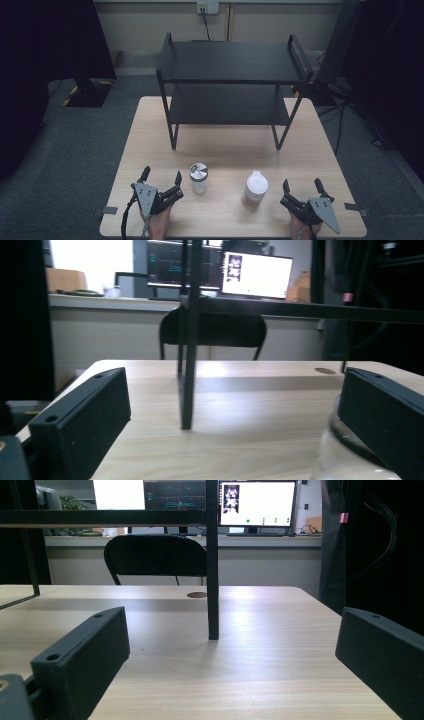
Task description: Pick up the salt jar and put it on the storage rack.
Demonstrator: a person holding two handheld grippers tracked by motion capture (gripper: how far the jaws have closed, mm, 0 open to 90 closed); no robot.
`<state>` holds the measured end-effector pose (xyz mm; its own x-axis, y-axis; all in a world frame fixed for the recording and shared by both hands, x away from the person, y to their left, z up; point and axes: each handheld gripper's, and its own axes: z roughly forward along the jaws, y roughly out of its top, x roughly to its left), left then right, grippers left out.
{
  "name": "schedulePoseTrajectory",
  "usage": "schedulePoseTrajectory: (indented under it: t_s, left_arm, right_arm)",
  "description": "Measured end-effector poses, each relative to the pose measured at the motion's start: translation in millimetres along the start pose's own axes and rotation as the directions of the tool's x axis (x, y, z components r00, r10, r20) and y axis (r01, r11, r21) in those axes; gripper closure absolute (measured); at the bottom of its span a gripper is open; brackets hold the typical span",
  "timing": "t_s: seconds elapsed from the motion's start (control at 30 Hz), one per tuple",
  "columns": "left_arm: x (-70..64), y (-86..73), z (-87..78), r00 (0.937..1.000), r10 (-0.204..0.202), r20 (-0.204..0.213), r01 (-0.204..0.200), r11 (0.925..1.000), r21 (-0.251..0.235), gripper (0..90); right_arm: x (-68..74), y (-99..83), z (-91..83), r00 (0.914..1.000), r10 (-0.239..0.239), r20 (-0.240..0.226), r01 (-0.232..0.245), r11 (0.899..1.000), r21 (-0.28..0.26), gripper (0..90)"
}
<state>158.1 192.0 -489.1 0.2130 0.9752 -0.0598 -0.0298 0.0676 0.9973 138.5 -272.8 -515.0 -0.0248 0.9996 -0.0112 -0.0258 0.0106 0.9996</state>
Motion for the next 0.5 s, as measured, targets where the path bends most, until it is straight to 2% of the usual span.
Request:
schedulePoseTrajectory:
  t_s: [0.07, 0.1, 0.27, 0.3, 0.43, 0.5]
  left_arm:
    - [1.0, 4.0, 0.5, 0.9995, -0.009, 0.031, 0.009, 0.9999, -0.008, 0.0]
    - [1.0, 4.0, 0.5, 0.9995, -0.009, 0.031, 0.009, 0.9999, -0.008, 0.0]
    - [1.8, 15.9, 3.0, 0.9957, -0.012, 0.091, 0.013, 0.9999, -0.008, 0.0]
    - [1.8, 15.9, 3.0, 0.9957, -0.012, 0.091, 0.013, 0.9999, -0.008, 0.0]
    - [2.9, 24.2, 6.0, 0.9893, -0.007, 0.146, 0.008, 1.0, -0.005, 0.0]
    - [2.7, 25.4, 7.0, 0.988, -0.006, 0.154, 0.007, 1.0, -0.004, 0.1]
  right_arm:
    - [0.4, 0.0, 0.0, 1.0, 0.0, 0.002, 0.0, 1.0, 0.0, 0.0]
    - [0.5, 0.0, 0.0, 1.0, -0.001, 0.003, 0.001, 1.0, 0.0, 0.0]
    - [0.5, 0.0, 0.0, 1.0, -0.001, 0.003, 0.001, 1.0, 0.0, 0.0]
    - [0.5, 0.0, 0.0, 1.0, -0.001, 0.003, 0.001, 1.0, 0.0, 0.0]
    - [0.3, -0.1, 0.0, 1.0, 0.0, 0.001, 0.0, 1.0, 0.0, 0.0]
    - [-0.3, -0.1, 0.0, 1.0, 0.003, -0.001, -0.003, 1.0, 0.0, 0.0]
